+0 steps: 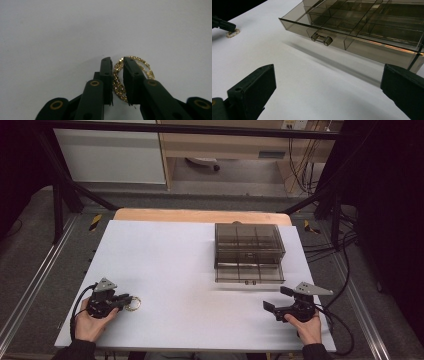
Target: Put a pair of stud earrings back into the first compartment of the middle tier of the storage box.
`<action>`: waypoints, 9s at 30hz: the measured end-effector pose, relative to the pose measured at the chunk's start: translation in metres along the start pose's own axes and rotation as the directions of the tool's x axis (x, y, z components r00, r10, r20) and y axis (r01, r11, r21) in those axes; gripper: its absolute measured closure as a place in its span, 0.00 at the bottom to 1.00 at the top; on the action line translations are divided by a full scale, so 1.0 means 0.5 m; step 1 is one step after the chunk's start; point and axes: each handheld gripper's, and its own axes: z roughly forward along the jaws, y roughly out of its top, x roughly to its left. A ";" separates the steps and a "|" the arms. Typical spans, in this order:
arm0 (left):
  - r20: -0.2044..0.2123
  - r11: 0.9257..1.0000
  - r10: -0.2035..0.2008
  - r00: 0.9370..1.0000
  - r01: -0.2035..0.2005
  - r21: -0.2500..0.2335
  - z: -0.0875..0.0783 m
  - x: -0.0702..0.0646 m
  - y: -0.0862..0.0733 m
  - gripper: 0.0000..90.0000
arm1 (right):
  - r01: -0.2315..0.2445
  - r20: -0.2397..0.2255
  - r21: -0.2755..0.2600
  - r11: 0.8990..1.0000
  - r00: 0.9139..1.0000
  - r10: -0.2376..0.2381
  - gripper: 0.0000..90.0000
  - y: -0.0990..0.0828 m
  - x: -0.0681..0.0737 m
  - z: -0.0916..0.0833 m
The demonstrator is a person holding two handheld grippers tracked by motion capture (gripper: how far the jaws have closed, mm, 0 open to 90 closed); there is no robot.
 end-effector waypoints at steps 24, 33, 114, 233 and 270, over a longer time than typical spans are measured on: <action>0.027 0.998 -0.018 0.999 0.020 -0.065 -0.025 -0.006 0.008 0.96 | -0.006 -0.006 0.005 1.000 1.000 0.006 0.01 0.000 0.000 0.001; 0.052 0.995 -0.009 0.999 0.014 -0.095 -0.036 -0.019 0.020 0.96 | -0.007 -0.009 0.006 1.000 1.000 0.007 0.01 0.000 0.000 0.001; 0.199 0.971 0.216 0.956 -0.189 -0.148 0.063 -0.296 0.277 0.96 | 0.006 -0.005 0.031 1.000 1.000 -0.006 0.01 -0.002 0.001 0.004; 0.100 0.975 0.210 0.972 -0.201 -0.091 0.044 -0.151 0.172 0.21 | 0.007 0.004 0.049 0.999 1.000 -0.008 0.01 -0.003 0.001 0.007; -0.009 0.997 0.079 0.997 -0.079 0.018 -0.007 -0.019 0.011 0.61 | 0.006 0.002 0.051 0.999 1.000 -0.006 0.01 -0.004 0.002 0.008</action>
